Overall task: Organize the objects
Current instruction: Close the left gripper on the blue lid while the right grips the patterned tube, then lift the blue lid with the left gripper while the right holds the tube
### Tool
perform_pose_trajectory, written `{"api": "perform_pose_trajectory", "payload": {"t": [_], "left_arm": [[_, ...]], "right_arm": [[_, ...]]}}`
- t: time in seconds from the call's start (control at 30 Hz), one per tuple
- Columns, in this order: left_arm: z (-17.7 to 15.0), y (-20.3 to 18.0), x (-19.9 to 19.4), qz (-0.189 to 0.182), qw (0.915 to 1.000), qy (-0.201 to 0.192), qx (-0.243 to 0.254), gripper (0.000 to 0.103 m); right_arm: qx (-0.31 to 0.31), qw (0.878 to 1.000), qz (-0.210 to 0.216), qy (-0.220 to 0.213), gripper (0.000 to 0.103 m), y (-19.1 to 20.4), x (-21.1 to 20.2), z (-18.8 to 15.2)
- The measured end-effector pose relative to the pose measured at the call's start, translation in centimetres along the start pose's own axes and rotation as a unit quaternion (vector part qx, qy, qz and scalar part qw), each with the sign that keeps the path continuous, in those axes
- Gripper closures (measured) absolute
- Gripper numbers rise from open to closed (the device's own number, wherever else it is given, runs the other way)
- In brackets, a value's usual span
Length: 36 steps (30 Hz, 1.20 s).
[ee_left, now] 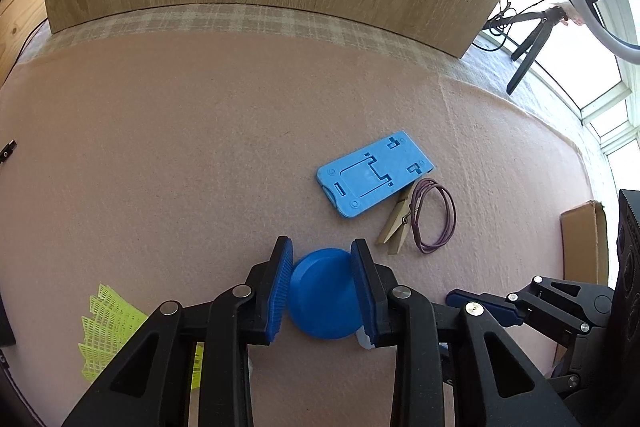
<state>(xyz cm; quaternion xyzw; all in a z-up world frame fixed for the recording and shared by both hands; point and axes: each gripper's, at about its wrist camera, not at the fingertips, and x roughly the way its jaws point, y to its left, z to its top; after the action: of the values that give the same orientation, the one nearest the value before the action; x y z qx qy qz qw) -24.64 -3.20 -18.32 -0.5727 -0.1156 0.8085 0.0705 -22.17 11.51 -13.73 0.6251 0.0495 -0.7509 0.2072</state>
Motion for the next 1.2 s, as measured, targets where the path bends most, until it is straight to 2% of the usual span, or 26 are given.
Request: {"api": "perform_pose_trajectory", "payload": {"t": [0.33, 0.53, 0.77, 0.83, 1.0, 1.2], "left_arm": [[-0.7, -1.9, 0.0, 0.016, 0.9993, 0.013, 0.033, 0.070], [-3.6, -2.2, -1.2, 0.011, 0.9993, 0.010, 0.033, 0.069], [-6.7, -2.9, -2.8, 0.010, 0.9994, 0.002, 0.032, 0.070], [-6.6, -2.8, -3.6, 0.015, 0.9995, -0.010, 0.027, 0.070], [-3.9, -3.0, -3.7, 0.023, 0.9991, -0.029, 0.019, 0.070], [-1.6, -3.8, -0.4, 0.031, 0.9988, 0.007, 0.037, 0.070]], "right_arm": [[0.015, 1.000, 0.002, -0.002, 0.067, -3.6, -2.1, -4.9], [0.023, 1.000, -0.002, -0.007, 0.067, -5.3, -3.0, -6.7], [0.027, 1.000, -0.005, -0.011, 0.067, -5.7, -3.3, -7.0], [0.026, 1.000, -0.007, -0.013, 0.067, -5.8, -3.5, -7.1], [0.034, 0.999, -0.002, -0.018, 0.067, -5.9, -3.8, -7.5], [0.040, 0.999, 0.003, -0.027, 0.067, -5.9, -4.5, -8.0]]}}
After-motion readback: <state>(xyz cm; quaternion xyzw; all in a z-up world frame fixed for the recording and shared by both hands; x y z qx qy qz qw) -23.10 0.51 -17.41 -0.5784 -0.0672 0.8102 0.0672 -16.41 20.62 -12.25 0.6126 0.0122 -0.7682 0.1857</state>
